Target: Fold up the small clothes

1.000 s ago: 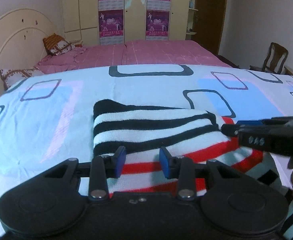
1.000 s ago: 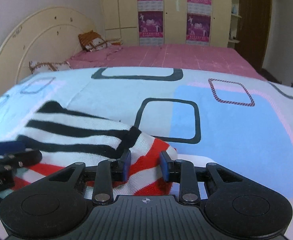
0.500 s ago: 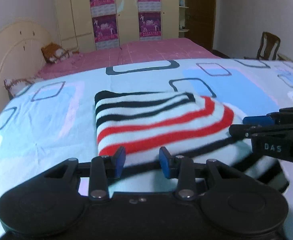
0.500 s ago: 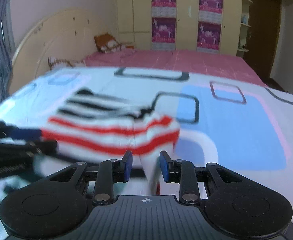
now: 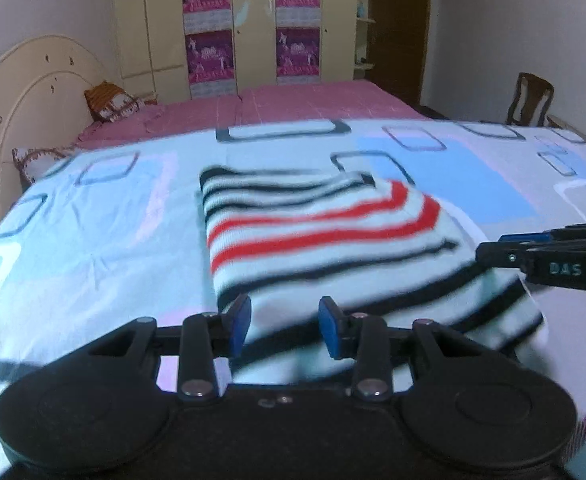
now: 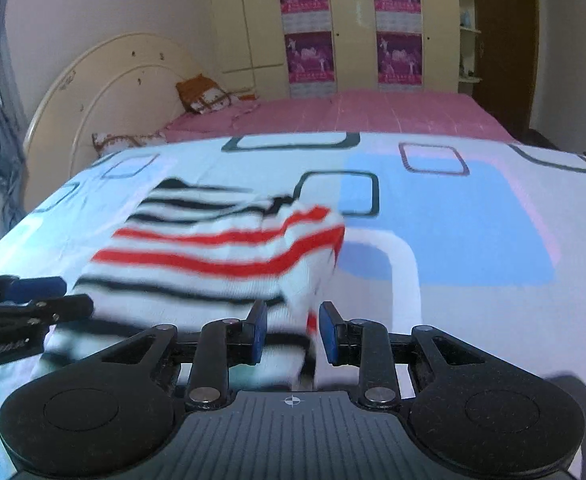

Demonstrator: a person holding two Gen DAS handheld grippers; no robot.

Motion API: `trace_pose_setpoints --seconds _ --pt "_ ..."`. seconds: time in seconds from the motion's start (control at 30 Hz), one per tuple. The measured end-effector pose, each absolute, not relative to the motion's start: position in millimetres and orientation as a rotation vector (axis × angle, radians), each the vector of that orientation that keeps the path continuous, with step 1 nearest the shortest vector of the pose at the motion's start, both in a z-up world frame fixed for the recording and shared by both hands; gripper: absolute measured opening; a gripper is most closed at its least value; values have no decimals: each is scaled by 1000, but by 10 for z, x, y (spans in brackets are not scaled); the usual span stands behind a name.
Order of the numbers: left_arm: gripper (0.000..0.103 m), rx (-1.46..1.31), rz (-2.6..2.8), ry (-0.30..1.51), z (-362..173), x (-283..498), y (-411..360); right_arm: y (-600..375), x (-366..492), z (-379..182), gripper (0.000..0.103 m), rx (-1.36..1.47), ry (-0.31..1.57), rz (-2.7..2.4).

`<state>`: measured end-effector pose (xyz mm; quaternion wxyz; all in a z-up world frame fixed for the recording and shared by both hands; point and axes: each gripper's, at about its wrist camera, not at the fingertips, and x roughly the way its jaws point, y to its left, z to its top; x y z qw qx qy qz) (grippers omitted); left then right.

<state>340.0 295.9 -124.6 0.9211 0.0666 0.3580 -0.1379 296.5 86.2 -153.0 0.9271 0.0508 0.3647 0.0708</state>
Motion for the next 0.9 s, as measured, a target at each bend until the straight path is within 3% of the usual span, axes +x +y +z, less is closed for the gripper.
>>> trace_pose_setpoints --seconds 0.07,0.37,0.43,0.5,0.57,0.6,0.7,0.8,0.9 --pt "43 134 -276 760 -1352 3377 2974 876 2849 -1607 30 95 779 127" --pt "44 89 -252 791 -1375 3417 3009 668 2807 -1933 30 333 888 90" --pt "48 81 -237 799 -1367 3440 3001 626 2802 -1976 31 361 885 104" --pt "74 78 -213 803 -1358 3444 2963 634 2806 -1957 32 359 887 98" --pt "87 72 -187 806 -1347 3415 2935 693 2785 -1926 32 315 877 92" --pt "89 74 -178 806 -1339 3390 2911 716 2780 -1920 35 293 872 91" --pt "99 92 -143 825 -1297 3289 2831 759 2760 -1813 62 194 862 67" --pt "102 83 -114 816 -1157 3079 2771 683 2572 -1608 64 214 799 78" --pt "103 83 -77 773 -949 2775 2706 631 2228 -1373 79 204 738 98"
